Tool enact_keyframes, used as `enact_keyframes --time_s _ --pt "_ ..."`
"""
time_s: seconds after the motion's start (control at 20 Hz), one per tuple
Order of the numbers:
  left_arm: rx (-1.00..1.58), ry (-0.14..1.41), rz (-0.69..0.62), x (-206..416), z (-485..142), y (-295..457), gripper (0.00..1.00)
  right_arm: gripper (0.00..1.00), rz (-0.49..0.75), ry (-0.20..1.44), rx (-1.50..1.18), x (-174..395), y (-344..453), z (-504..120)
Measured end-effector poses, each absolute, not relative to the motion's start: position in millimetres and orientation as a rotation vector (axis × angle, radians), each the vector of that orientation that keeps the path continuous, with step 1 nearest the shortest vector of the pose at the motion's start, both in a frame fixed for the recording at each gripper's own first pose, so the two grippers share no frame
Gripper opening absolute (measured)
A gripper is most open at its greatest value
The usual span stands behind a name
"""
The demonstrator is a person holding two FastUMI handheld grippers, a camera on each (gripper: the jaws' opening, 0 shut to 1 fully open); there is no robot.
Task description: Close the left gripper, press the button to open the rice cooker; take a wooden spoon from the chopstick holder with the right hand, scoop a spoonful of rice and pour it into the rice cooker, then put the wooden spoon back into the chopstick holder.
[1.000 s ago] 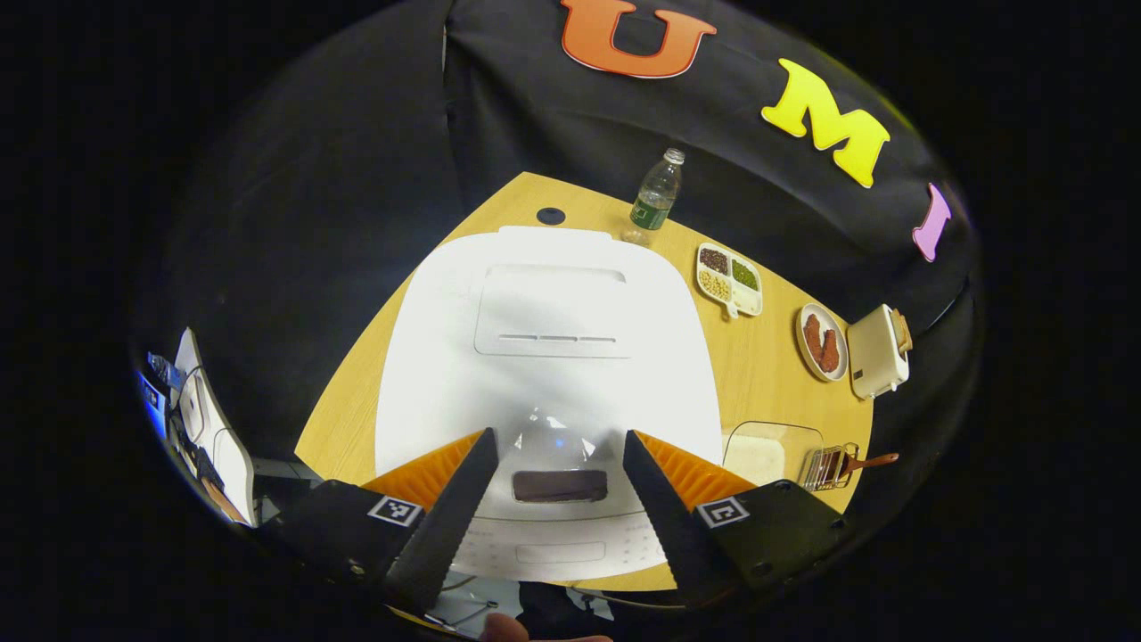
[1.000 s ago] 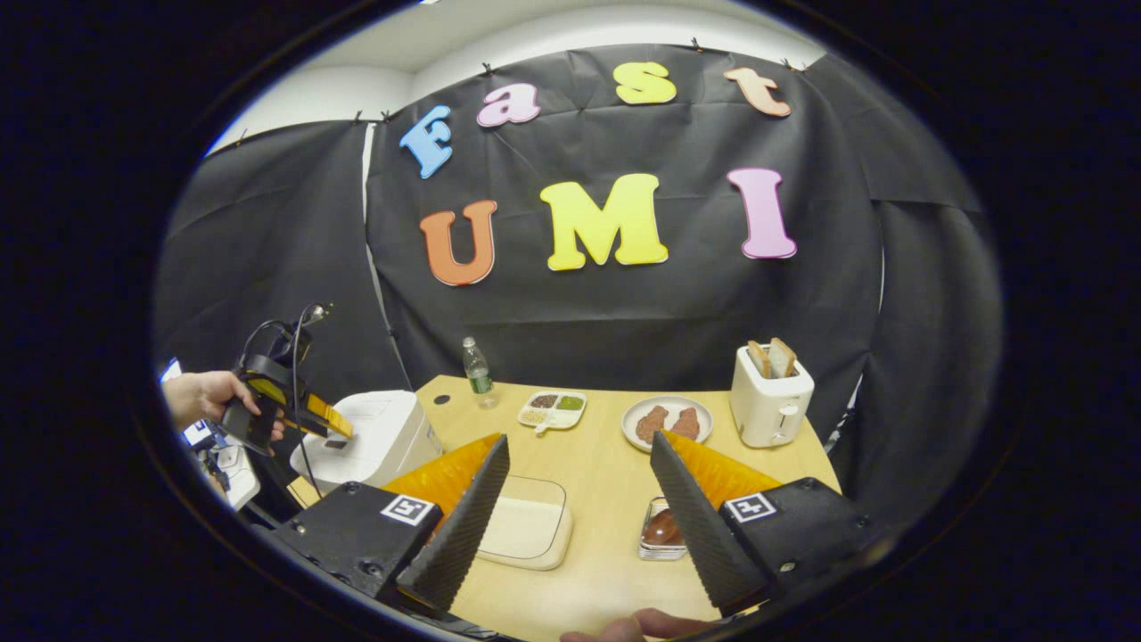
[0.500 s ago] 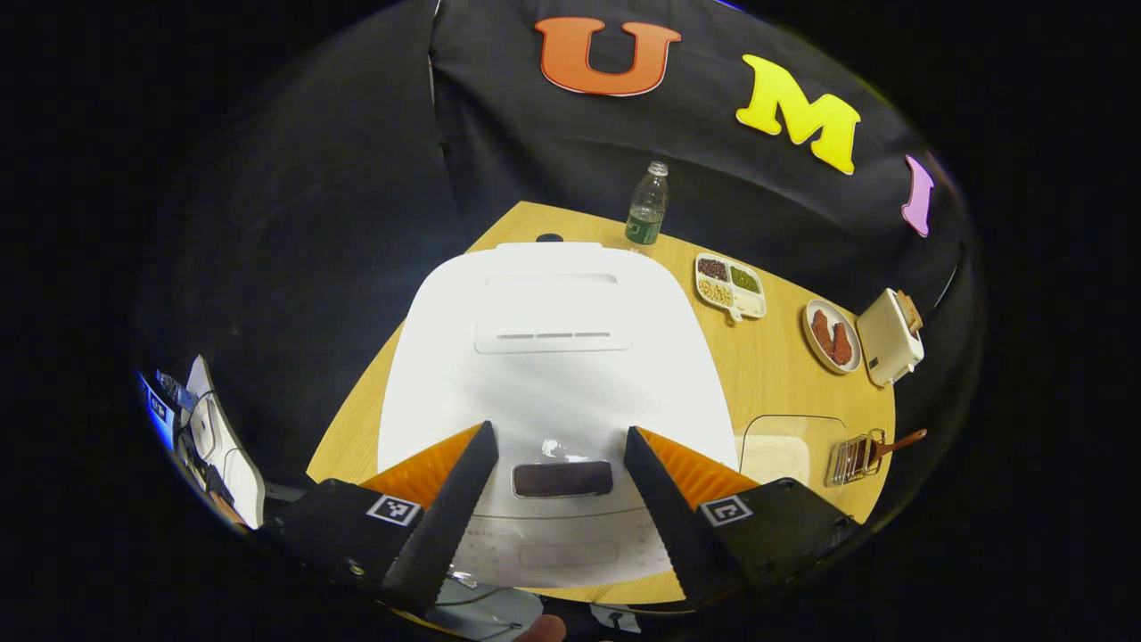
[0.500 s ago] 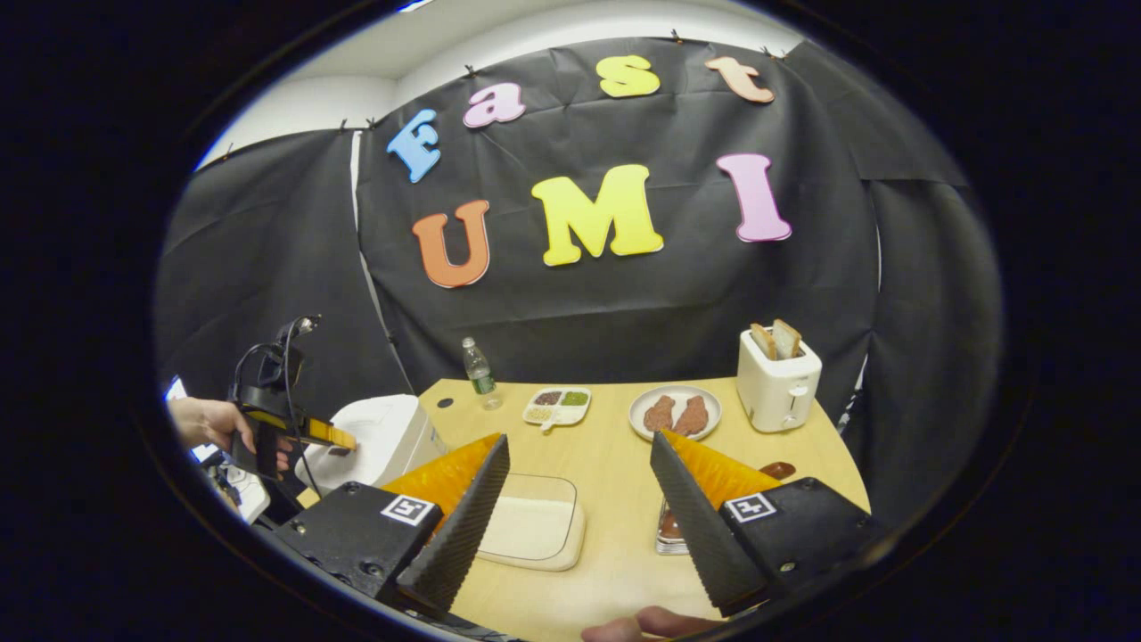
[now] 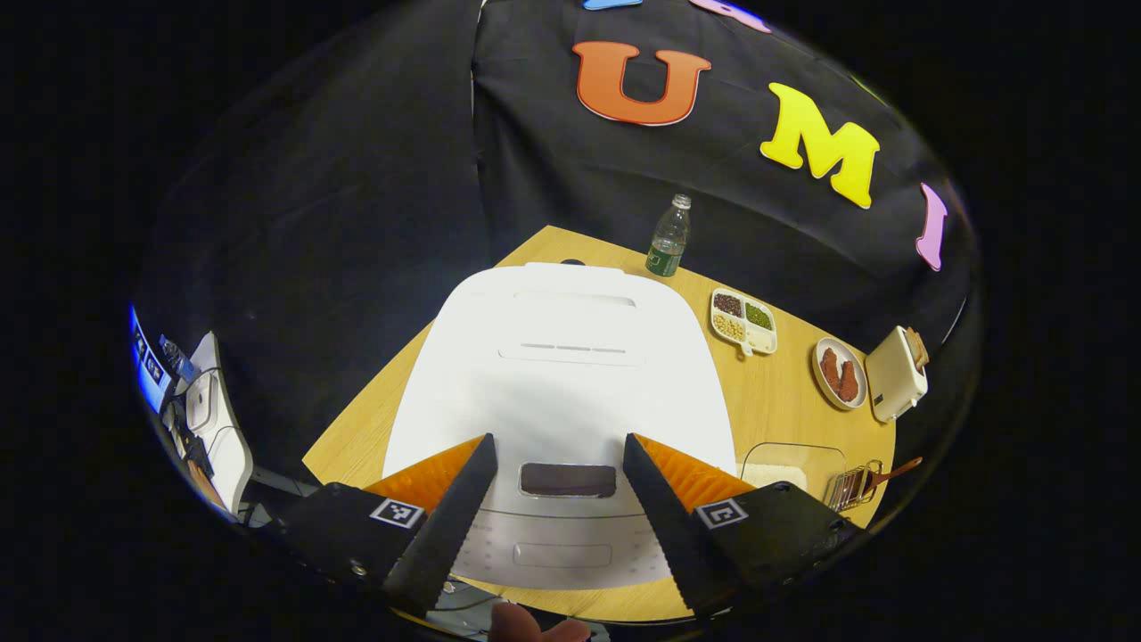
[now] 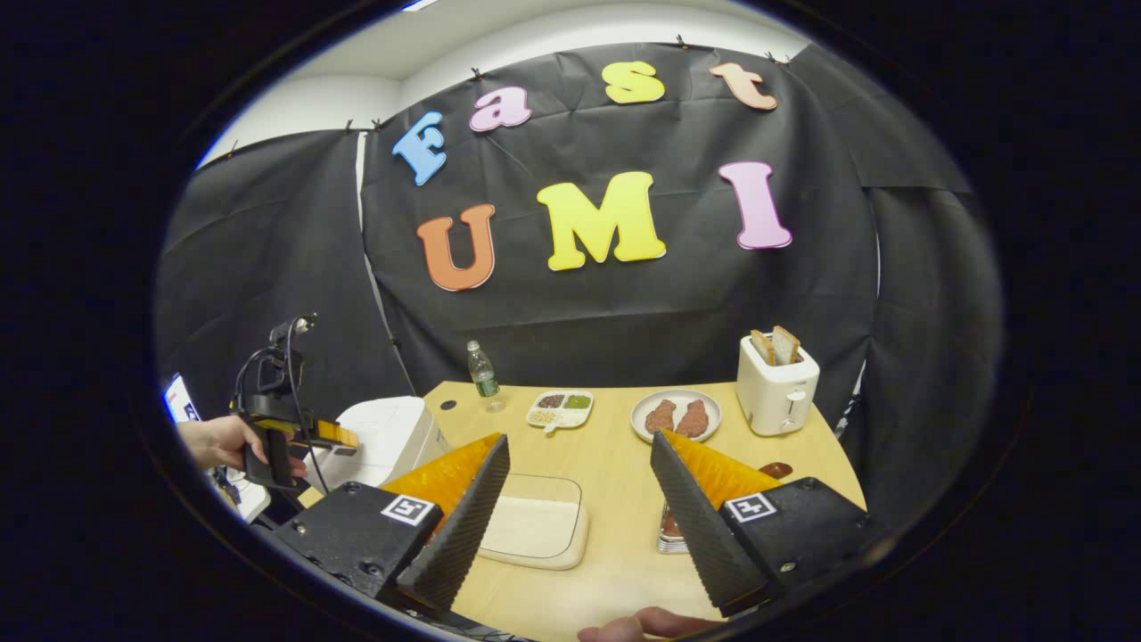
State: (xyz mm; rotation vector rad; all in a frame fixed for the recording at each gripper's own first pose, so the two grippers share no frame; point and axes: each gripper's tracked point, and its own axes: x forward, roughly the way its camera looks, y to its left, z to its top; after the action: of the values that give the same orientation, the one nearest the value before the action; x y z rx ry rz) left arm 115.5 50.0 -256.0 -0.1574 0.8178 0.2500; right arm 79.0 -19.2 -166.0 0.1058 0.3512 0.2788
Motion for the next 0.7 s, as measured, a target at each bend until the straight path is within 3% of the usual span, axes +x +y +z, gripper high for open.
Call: enact_keyframes --time_s 0.2,0.45,0.7 --pt "-0.224 0.763 0.237 109 -242 42 0.95 1.00 0.245 0.330 0.103 75 -18 -157" --pt "-0.204 0.608 0.197 96 -184 40 0.95 0.96 0.234 0.297 0.088 62 2 -145" --pt "-0.158 0.423 0.130 71 -120 33 0.95 1.00 0.213 0.263 0.030 34 32 -132"
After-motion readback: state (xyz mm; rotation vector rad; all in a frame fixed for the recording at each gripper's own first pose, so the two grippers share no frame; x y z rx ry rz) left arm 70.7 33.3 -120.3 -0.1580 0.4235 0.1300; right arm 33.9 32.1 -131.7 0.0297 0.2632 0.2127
